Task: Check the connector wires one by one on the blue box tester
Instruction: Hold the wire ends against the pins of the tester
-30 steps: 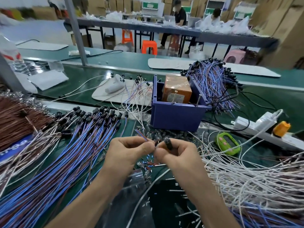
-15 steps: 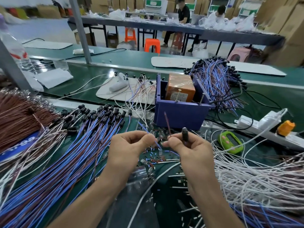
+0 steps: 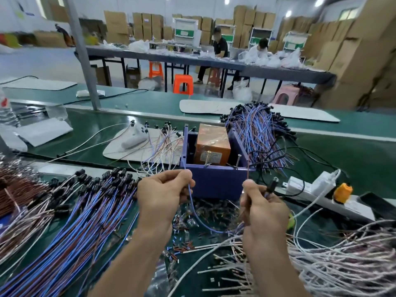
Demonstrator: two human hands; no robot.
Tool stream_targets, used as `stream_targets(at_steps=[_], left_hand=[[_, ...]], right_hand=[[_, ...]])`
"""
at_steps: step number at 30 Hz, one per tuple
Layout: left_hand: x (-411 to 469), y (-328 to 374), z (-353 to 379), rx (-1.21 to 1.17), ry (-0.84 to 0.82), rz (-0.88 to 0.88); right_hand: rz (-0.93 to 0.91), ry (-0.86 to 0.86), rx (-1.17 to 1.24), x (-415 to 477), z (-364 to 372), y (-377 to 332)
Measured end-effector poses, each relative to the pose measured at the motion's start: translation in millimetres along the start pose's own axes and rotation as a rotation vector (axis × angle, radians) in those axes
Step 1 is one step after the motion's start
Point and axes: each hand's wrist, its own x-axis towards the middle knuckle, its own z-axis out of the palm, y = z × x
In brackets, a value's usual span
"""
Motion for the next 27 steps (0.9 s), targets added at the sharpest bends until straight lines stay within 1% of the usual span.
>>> stream_targets(at_steps=[3,8,11,16,19,22,27], left_hand=[[6.4,-11.9,9.8,0.108,0.093,0.083],[6.7,-27.2,12.1,0.195,0.121,0.173],[6.2,-30.8,10.0,0.189,0.107,0.18],[7.0,-35.9,7.2,0.229,0.043,0.242],[7.4,-38.1,4.5,0.175,-0.007,0.205],[8.5,-37.5,3.5,0.117,-0.021,0.17],[10.1,-39.2,3.0,0.097,-0.026,0.178]], right_hand=[[0.018,0.003,-0.015,5.0,0.4,9.9],[0.039,0.002,-0.014,8.7,-4.4,17.5],[0.04,0.0,0.023,11.3,-6.3,17.0],[0.018,-0.01,0.022,12.7,-5.9,19.9],[0.002,-0.012,0.013,12.9,-5.7,21.8],[-0.011,-0.032,-0.012,11.5,-6.0,23.0],[-0.03,-0.091,-0.054,7.0,-2.5,22.0]])
